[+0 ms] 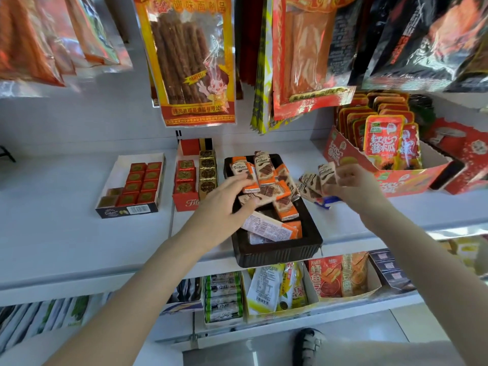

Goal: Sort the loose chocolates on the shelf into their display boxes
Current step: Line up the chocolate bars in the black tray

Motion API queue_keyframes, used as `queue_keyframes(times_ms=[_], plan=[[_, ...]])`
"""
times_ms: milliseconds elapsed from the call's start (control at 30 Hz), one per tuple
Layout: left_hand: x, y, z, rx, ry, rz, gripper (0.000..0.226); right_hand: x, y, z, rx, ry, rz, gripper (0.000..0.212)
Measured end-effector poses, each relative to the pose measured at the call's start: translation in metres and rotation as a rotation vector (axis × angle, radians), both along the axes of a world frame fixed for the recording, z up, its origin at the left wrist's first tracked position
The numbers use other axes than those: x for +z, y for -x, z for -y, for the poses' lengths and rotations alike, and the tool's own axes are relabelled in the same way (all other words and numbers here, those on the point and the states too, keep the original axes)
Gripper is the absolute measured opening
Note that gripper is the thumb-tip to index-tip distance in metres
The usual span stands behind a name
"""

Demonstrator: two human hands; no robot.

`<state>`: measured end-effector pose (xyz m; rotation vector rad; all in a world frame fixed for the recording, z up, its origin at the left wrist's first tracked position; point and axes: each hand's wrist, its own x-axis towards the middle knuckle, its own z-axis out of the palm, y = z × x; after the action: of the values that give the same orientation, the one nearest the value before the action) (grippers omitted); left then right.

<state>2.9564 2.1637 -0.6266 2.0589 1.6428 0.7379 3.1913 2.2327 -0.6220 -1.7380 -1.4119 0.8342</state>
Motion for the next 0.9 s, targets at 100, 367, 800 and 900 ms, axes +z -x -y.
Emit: queue_keyframes(times_ms=[100,367,800,900], plan=[[-0.001,-0.002,-0.001,-0.015,0.001,-0.056,0.046,-0.015,0.007,-0.001,0.119,-0.073,0.316,0.036],[0.011,0.005,0.011,-0.094,-0.057,-0.155,0.039,0.030,0.015,0.031,0.548,-0.402,0.582,0.013],[0.009,0.015,0.016,0.061,-0.067,0.020,0.015,0.014,0.035,0.036,0.776,-0.255,0.782,0.009],[0.009,0.015,0.017,0.058,-0.065,0.023,0.015,0.023,0.030,0.035,0.777,-0.264,0.755,0.006]])
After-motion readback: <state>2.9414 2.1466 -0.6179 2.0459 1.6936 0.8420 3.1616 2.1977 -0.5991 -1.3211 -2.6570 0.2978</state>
